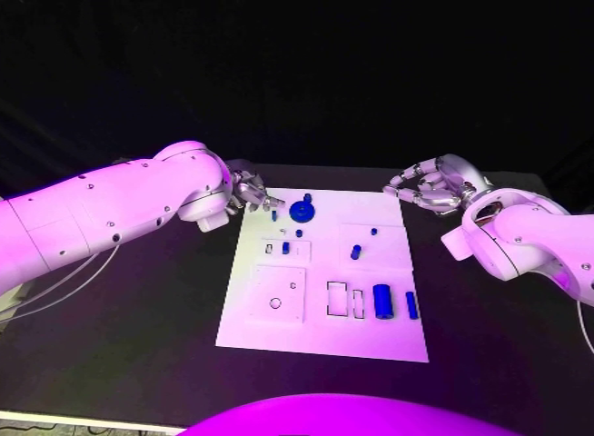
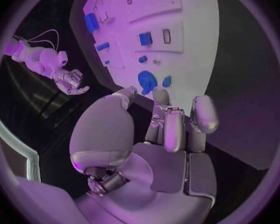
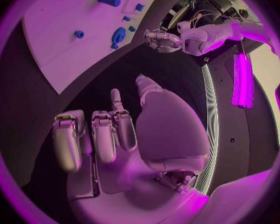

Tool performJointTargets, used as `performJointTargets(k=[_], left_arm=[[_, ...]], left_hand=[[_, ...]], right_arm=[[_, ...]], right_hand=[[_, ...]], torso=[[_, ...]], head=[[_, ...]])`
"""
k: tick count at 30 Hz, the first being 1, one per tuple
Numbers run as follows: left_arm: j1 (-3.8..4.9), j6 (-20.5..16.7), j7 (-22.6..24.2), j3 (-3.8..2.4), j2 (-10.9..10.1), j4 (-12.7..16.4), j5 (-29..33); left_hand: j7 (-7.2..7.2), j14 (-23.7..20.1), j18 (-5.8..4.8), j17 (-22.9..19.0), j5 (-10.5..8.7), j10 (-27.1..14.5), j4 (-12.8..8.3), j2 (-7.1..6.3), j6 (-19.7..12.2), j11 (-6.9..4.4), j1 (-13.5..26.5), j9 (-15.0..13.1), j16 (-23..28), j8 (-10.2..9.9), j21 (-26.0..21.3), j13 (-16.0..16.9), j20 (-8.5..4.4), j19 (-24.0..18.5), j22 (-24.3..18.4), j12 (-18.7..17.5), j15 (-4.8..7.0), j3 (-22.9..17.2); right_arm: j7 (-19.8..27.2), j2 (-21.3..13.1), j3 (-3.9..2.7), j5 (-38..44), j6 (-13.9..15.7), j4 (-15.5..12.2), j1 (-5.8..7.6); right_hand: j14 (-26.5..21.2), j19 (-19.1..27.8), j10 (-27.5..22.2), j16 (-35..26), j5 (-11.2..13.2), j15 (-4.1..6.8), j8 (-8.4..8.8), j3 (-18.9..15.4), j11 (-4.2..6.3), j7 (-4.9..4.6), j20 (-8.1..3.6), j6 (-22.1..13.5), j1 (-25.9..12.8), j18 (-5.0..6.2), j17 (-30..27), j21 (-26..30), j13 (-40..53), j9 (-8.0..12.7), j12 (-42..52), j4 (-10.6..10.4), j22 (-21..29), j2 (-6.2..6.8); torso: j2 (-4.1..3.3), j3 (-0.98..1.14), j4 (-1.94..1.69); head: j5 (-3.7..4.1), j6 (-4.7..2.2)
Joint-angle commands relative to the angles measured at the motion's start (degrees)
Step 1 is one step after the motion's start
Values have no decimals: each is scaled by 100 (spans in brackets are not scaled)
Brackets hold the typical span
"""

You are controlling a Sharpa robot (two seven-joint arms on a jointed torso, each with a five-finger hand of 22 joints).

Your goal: Assemble the parts on the task board

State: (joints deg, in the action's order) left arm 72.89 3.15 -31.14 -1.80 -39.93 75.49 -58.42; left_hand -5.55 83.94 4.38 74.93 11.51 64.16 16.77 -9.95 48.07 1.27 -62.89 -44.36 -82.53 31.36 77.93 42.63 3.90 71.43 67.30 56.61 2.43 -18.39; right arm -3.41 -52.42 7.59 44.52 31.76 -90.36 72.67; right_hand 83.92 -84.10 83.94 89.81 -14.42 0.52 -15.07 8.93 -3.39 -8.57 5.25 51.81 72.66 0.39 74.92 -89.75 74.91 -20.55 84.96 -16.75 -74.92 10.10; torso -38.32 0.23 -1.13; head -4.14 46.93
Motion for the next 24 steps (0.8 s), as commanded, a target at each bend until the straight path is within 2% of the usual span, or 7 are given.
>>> performJointTargets(k=[1,5,12,15,20,24], left_arm=[[68,190,332,-6,100,-200,408],[156,542,345,-7,297,-583,201],[217,1229,226,50,580,-1074,-159],[225,1443,182,86,715,-1294,-257],[228,1548,166,159,915,-1632,-364],[226,1530,177,189,1029,-1838,-376]], left_hand=[[-62,149,108,119,11,-54,-1,12,-114,56,-69,132,11,-136,-27,-83,40,-10,-17,-42,-68,48],[-93,246,62,356,8,208,2,43,-131,82,-118,283,-136,-234,89,225,80,180,195,253,-95,91],[-90,285,46,455,-15,262,10,80,-93,82,-50,350,-199,-251,137,279,88,252,277,321,-97,143],[-86,289,44,465,-23,271,10,93,-70,80,-17,371,-207,-251,144,287,90,261,287,336,-96,168],[-82,301,36,502,-24,286,9,113,-49,76,0,387,-228,-249,164,311,91,290,323,359,-95,179],[-70,313,27,538,-31,344,14,153,-1,69,76,426,-252,-244,190,400,90,324,366,442,-88,226]], right_arm=[[44,4,0,23,-18,0,-4],[41,11,0,22,-23,2,-4],[41,29,0,22,-22,8,-4],[43,40,0,22,-19,14,-4],[51,55,0,22,-10,16,-4],[56,59,0,23,-2,11,-4]], right_hand=[[602,-590,177,8,-7,-21,3,-30,-42,11,41,-31,-43,-39,1485,-25,1096,9,-15,5,-1508,8],[602,-590,177,8,-7,-21,3,-30,-42,11,41,-31,-43,-39,1485,-25,1096,9,-15,5,-1508,8],[602,-590,177,8,-7,-21,3,-30,-42,11,41,-31,-43,-39,1485,-25,1096,9,-15,5,-1508,8],[602,-590,177,8,-7,-21,3,-30,-42,11,41,-31,-43,-39,1485,-25,1096,9,-15,5,-1508,8],[602,-590,175,7,-19,-20,3,-25,-41,11,40,-35,-35,-39,1484,-25,1093,11,-18,11,-1508,2],[602,-590,175,7,-19,-20,3,-25,-41,11,40,-35,-35,-39,1484,-25,1093,11,-18,11,-1508,2]], torso=[[-12,5,7],[-27,-7,12],[-40,-1,8],[-41,-10,3],[-49,-12,10],[-57,-14,16]], head=[[-7,-39],[-8,-49],[-21,-51],[-23,-33],[-30,-42],[-31,-46]])
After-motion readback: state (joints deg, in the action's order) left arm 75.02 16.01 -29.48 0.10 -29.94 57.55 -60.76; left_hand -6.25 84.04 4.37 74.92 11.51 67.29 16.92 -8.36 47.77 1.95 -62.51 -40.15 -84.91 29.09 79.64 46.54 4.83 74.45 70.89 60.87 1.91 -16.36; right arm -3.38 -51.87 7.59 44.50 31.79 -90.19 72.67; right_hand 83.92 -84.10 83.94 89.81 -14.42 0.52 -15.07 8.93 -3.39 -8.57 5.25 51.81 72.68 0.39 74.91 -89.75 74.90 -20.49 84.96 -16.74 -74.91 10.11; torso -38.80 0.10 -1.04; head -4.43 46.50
